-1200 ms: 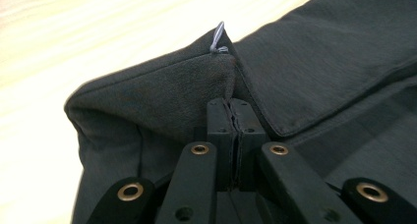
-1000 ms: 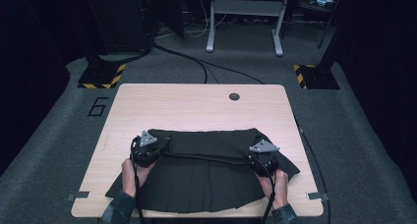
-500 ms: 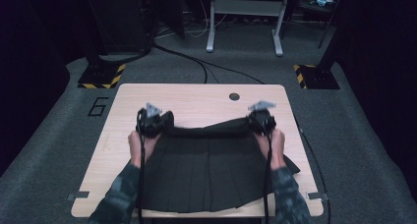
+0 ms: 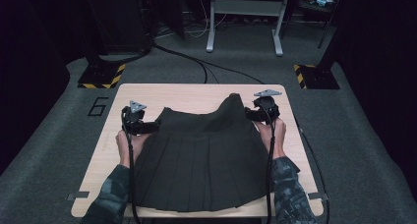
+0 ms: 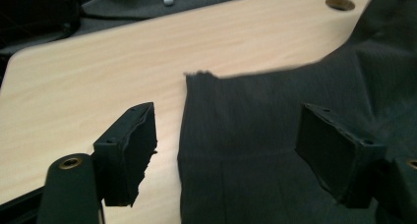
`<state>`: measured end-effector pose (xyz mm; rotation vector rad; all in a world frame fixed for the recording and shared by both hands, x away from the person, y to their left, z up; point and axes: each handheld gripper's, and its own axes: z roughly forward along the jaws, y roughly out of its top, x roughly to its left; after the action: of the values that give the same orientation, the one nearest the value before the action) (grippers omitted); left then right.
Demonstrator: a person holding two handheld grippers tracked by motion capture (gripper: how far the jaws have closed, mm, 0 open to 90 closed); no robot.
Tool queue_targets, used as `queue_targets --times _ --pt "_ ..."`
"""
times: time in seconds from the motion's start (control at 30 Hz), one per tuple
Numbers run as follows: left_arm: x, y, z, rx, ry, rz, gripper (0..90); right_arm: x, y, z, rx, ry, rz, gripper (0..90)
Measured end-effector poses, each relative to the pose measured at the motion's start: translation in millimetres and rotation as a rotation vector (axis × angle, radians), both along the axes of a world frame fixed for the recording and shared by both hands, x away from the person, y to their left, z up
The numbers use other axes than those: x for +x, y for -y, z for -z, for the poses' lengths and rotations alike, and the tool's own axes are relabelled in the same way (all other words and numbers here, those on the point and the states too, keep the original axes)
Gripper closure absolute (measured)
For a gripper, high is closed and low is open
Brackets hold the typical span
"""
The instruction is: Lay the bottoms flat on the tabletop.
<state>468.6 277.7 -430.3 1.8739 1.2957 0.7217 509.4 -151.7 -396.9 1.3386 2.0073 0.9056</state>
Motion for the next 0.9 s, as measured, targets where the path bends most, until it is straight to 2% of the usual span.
queue_targets --times 0.07,0.13,0.23,0.33,0.37,0.47,0.5,0.63,0.73,0.8,0.87,0.9 --pt "-3.5 -5.3 6.5 0.012 -0.019 0.001 22.7 -3.8 0.6 5.7 0.001 -0.044 -0.010 36.3" --pt "-4.7 -9.5 13.6 0.041 -0.038 -0.001 23.3 -7.1 0.0 14.9 -0.031 -0.090 -0.025 34.6" --pt "-0.2 -13.7 25.2 0.041 -0.070 -0.013 23.5 -10.2 1.3 33.0 -0.056 -0.142 -0.049 35.0" --pt "5.8 -13.8 31.9 0.045 -0.090 -0.025 24.2 -10.1 3.7 51.7 -0.067 -0.170 -0.048 35.6" --pt "13.5 -12.7 37.7 0.064 -0.103 -0.029 24.6 -9.1 4.7 57.3 -0.064 -0.177 -0.041 36.0" --pt "27.8 -8.8 44.6 0.083 -0.122 -0.043 25.3 -4.0 8.2 68.7 -0.065 -0.187 -0.024 38.0" --pt "32.7 -7.2 47.7 0.085 -0.106 -0.055 25.7 -1.6 9.8 70.6 -0.065 -0.179 -0.017 38.5" --pt "52.9 -0.9 57.8 0.106 -0.148 -0.065 26.4 9.6 15.0 73.2 -0.042 -0.132 0.026 42.3" --pt "65.9 1.8 66.2 0.142 -0.189 -0.063 27.4 25.2 16.0 79.3 -0.023 -0.168 0.034 43.3" --pt "72.6 2.9 72.2 0.149 -0.216 -0.066 27.8 36.2 15.2 86.5 -0.026 -0.183 0.045 47.4" --pt "75.9 3.8 78.4 0.153 -0.217 -0.080 28.8 46.4 12.4 94.8 -0.032 -0.223 0.063 54.2" --pt "76.8 2.3 79.7 0.144 -0.205 -0.086 29.0 50.4 11.5 98.9 -0.037 -0.234 0.052 58.5"
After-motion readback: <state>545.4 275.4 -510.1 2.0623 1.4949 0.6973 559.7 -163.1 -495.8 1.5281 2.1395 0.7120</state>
